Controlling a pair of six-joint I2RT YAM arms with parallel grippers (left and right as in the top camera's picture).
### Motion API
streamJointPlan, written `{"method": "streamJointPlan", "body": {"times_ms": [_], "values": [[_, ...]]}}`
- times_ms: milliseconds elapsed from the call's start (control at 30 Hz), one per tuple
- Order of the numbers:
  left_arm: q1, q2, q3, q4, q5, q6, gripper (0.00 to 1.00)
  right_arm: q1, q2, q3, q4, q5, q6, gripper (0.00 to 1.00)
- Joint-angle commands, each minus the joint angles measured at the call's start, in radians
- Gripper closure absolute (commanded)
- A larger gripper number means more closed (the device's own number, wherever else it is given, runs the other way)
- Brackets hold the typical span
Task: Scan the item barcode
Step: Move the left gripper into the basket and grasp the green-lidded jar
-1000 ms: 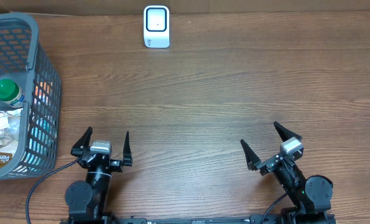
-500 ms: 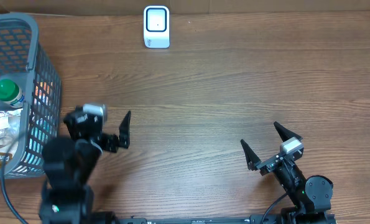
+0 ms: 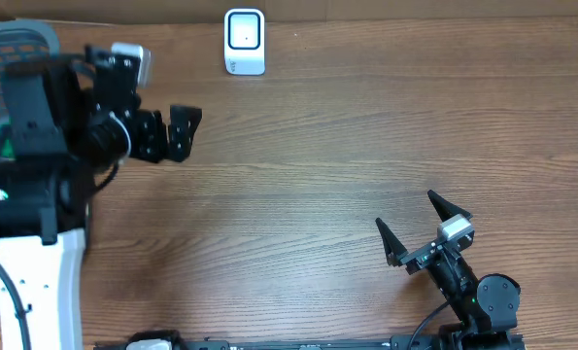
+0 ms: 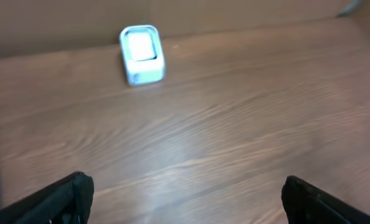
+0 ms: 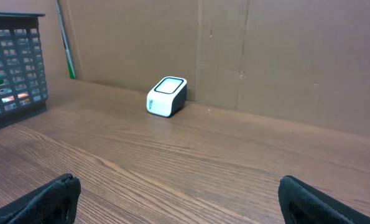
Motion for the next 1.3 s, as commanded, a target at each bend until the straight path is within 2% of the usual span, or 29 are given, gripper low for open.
{"method": "streamJointPlan", "body": {"times_ms": [0, 167, 333, 433, 567, 767, 900, 1033, 1267], "values": [[-0.006, 0.026, 0.102, -0.034, 0.141, -0.014, 0.00, 0.006, -0.012, -0.011, 0.002, -0.001, 0.003, 0.00], [-0.006, 0.026, 0.102, -0.041, 0.178, -0.018, 0.00, 0.006, -0.012, -0.011, 0.002, -0.001, 0.003, 0.00], [-0.005, 0.028, 0.103, -0.019, 0.140, -0.034, 0.00, 0.006, -0.012, -0.011, 0.002, -0.001, 0.003, 0.00], [-0.005, 0.040, 0.122, 0.008, -0.032, -0.146, 0.00, 0.006, -0.012, -0.011, 0.002, -0.001, 0.003, 0.00], [-0.005, 0.097, 0.217, -0.010, -0.240, -0.190, 0.00, 0.006, -0.012, -0.011, 0.002, -0.001, 0.003, 0.00], [0.053, 0.266, 0.533, -0.160, -0.520, -0.220, 0.00, 0.006, -0.012, -0.011, 0.002, -0.001, 0.003, 0.00], [0.181, 0.367, 0.681, -0.222, -0.530, -0.309, 0.00, 0.006, -0.012, -0.011, 0.002, -0.001, 0.003, 0.00], [0.297, 0.397, 0.681, -0.212, -0.531, -0.383, 0.00, 0.006, -0.012, -0.011, 0.001, -0.001, 0.003, 0.00], [0.428, 0.475, 0.654, -0.280, -0.541, -0.423, 0.00, 0.006, -0.012, -0.011, 0.002, -0.001, 0.003, 0.00]]}}
